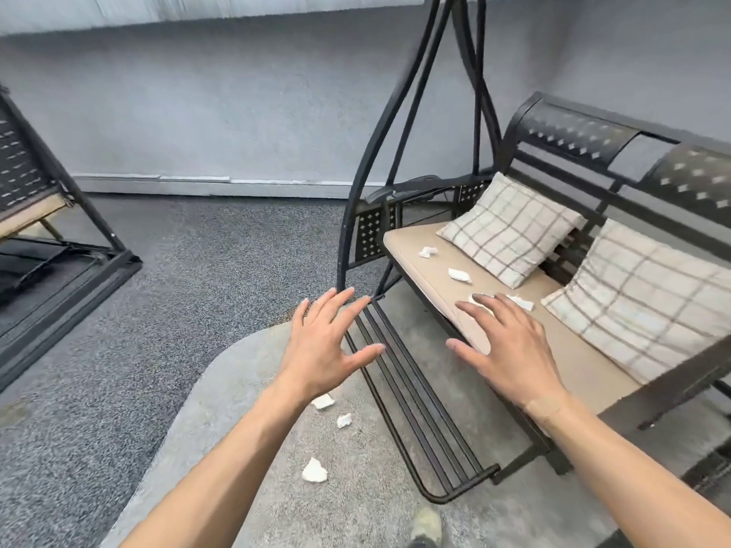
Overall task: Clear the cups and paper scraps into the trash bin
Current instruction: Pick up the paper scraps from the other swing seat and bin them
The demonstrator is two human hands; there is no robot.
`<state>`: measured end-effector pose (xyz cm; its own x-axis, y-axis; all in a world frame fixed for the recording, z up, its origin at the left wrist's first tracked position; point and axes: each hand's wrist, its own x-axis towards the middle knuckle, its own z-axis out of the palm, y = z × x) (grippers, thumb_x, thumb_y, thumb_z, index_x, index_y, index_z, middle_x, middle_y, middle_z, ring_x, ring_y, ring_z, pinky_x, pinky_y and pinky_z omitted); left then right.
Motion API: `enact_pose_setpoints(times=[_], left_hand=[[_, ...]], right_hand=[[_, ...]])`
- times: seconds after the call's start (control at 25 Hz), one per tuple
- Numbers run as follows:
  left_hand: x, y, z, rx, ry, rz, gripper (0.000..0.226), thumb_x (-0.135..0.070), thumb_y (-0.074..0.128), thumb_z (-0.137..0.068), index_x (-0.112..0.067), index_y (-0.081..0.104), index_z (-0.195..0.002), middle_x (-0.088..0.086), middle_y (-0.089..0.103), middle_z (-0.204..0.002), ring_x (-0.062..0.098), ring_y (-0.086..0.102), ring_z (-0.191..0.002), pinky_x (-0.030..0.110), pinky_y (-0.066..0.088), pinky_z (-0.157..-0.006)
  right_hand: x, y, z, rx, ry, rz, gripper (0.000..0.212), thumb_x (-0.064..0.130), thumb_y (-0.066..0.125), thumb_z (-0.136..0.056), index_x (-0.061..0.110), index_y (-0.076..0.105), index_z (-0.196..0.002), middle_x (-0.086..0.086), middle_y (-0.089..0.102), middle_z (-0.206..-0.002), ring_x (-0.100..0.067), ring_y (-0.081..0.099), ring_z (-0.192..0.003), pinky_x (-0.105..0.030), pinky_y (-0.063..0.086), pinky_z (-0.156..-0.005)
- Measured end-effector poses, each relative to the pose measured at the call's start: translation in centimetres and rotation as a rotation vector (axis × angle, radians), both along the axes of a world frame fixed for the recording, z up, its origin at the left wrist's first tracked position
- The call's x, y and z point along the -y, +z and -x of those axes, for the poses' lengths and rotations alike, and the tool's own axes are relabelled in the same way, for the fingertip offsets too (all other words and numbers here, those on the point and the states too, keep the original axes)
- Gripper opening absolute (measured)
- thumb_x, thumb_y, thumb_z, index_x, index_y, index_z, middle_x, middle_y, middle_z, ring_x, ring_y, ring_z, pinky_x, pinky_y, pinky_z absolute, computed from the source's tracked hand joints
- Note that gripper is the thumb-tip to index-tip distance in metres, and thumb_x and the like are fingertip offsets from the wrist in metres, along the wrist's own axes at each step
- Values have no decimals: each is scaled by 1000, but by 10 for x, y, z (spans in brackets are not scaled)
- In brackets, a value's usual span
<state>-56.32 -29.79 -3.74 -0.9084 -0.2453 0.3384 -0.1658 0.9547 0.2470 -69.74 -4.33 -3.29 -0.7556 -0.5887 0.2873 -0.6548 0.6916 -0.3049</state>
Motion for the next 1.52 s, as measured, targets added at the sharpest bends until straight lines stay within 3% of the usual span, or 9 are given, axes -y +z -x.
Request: enact_pose_setpoints(times=[0.32, 0.52, 0.92, 1.28, 1.52], left_hand=[[62, -8, 159, 83, -63, 14, 82, -84, 33, -76, -41, 31, -147, -10, 29, -157, 12, 15, -147, 45, 4, -120], [92, 1, 248, 102, -120, 14, 78, -78, 41, -80, -41, 27, -148, -11, 26, -158, 11, 12, -147, 44, 2, -120], [146, -16, 452, 45, -399, 3, 78, -79, 39, -78, -37, 35, -144, -12, 36, -152, 11, 24, -142, 46, 11, -118], [199, -54, 597, 164, -734, -104, 76, -70, 51, -81, -35, 32, -146, -11, 36, -151, 12, 34, -137, 45, 22, -115], [209, -118, 644, 338, -746, -192, 84, -66, 58, -80, -41, 17, -149, -6, 34, -151, 17, 38, -135, 47, 36, -108]], right_hand=[[60, -8, 150, 86, -85, -51, 71, 71, 41, -83, 42, 26, -147, 7, 24, -158, -17, 9, -147, -46, 16, -116], [82, 3, 226, 76, -153, -36, 71, 70, 42, -84, 42, 25, -147, 6, 23, -158, -18, 9, -147, -47, 17, -113], [97, -20, 332, 107, -502, -29, 72, 73, 38, -83, 45, 21, -147, 8, 20, -159, -16, 6, -147, -47, 16, -115], [160, -48, 385, 135, -860, 68, 65, 62, 52, -85, 42, 33, -144, 7, 33, -154, -17, 24, -141, -42, 23, -111], [161, -104, 389, 280, -978, 70, 57, 57, 55, -85, 47, 38, -138, 6, 37, -150, -20, 34, -135, -44, 36, -103]])
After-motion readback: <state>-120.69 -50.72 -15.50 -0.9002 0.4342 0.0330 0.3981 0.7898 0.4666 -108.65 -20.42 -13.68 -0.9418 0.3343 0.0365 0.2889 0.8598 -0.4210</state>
